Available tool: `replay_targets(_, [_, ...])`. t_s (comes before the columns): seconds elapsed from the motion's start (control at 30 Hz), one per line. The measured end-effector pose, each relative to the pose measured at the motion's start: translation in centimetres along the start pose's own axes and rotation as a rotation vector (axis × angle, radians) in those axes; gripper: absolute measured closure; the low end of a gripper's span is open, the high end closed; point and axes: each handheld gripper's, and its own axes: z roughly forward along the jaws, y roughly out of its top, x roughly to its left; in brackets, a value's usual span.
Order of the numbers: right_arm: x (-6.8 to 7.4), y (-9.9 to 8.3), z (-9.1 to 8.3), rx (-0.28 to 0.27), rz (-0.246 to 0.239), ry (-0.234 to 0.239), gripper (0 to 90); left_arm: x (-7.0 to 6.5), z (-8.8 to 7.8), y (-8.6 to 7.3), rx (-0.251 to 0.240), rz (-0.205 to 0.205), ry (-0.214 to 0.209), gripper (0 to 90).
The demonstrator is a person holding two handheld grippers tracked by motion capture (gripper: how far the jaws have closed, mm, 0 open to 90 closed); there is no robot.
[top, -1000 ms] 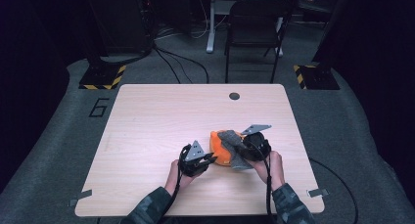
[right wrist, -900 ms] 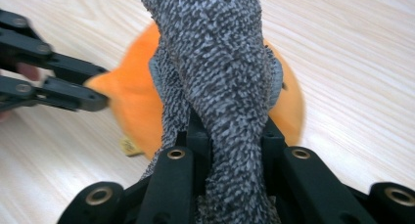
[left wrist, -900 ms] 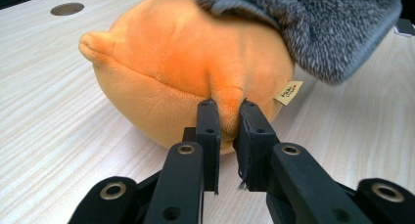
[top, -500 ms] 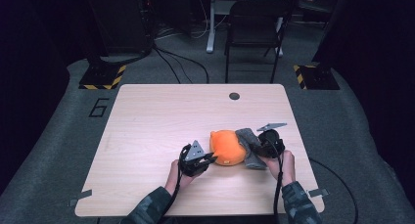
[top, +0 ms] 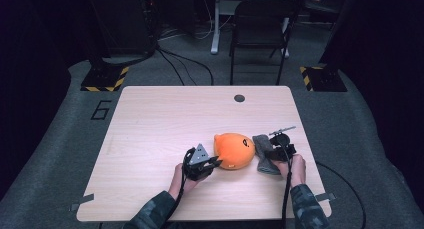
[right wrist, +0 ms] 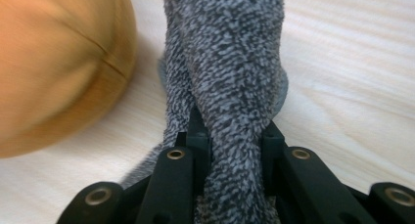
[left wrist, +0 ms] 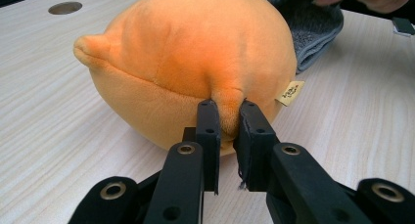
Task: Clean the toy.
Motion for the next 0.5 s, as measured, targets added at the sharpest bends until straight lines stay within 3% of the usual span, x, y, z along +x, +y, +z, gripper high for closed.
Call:
replay_targets(0.1, [0.1, 0.4, -2.3, -0.07, 0.012, 0.011, 74.6, 0.0, 0.0, 0.0, -0.001, -0.001, -0.001, 80.6])
replay_targets(0.23, [1.8, 1.1, -5.5, -0.194, -0.011, 0.092, 74.7, 0.0, 0.0, 0.0, -0.003, 0.0, -0.001, 80.6])
replay_targets(0.33, [4.7, 1.5, -6.5, -0.233, -0.075, 0.153, 74.7, 0.0, 0.0, 0.0, -0.003, -0.001, -0.002, 80.6])
replay_targets(0.43, [7.5, 1.5, -6.3, -0.244, -0.132, 0.205, 74.7, 0.0, 0.0, 0.0, -0.004, -0.001, -0.001, 80.5])
replay_targets(0.5, [9.2, 1.5, -5.9, -0.238, -0.167, 0.215, 74.7, 0.0, 0.0, 0.0, -0.004, -0.001, 0.0, 80.5])
